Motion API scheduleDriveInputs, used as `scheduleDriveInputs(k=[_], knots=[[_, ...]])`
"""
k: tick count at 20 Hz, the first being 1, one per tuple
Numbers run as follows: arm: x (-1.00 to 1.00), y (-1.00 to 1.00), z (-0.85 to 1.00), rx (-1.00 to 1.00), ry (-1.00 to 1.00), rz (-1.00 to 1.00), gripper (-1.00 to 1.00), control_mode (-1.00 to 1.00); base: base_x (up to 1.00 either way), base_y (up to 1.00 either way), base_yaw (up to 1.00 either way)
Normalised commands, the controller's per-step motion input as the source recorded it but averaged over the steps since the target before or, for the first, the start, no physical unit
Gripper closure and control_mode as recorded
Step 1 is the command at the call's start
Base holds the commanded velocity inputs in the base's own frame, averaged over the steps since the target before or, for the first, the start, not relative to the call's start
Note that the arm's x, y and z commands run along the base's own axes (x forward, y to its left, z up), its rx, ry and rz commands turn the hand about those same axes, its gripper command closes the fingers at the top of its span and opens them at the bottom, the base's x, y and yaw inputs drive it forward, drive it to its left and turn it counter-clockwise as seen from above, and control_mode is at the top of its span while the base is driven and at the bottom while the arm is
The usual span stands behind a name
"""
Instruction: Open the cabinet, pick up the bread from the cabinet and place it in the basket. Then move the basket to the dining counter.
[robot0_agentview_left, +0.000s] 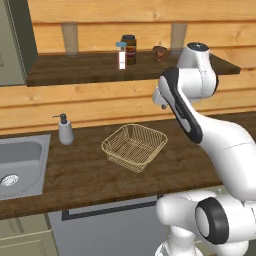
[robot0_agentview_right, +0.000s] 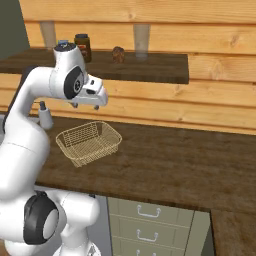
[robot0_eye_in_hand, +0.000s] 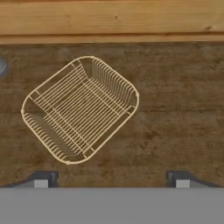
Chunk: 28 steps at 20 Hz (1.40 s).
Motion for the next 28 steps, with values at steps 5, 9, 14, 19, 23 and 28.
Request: scheduleDriveInputs(k=[5, 9, 14, 19, 23, 28], knots=[[-0.22, -0.05, 0.97, -0.05, -0.45, -0.04, -1.00, -1.00, 0.00, 0.00, 0.00], [-0.01, -0.07, 0.86, 0.00, -0.33, -0.02, -1.00, -1.00, 0.00, 0.00, 0.00], [0.19, -0.22, 0.72, 0.02, -0.20, -0.05, -1.00, -1.00, 0.00, 0.00, 0.00], [0.82, -0.11, 0.21, 0.00, -0.05, -0.02, -1.00, -1.00, 0.00, 0.00, 0.00], [0.88, 0.00, 0.00, 0.00, 0.00, 0.00, -1.00, -1.00, 0.00, 0.00, 0.00], [0.43, -0.18, -0.08, 0.06, 0.01, 0.00, -1.00, -1.00, 0.00, 0.00, 0.00]])
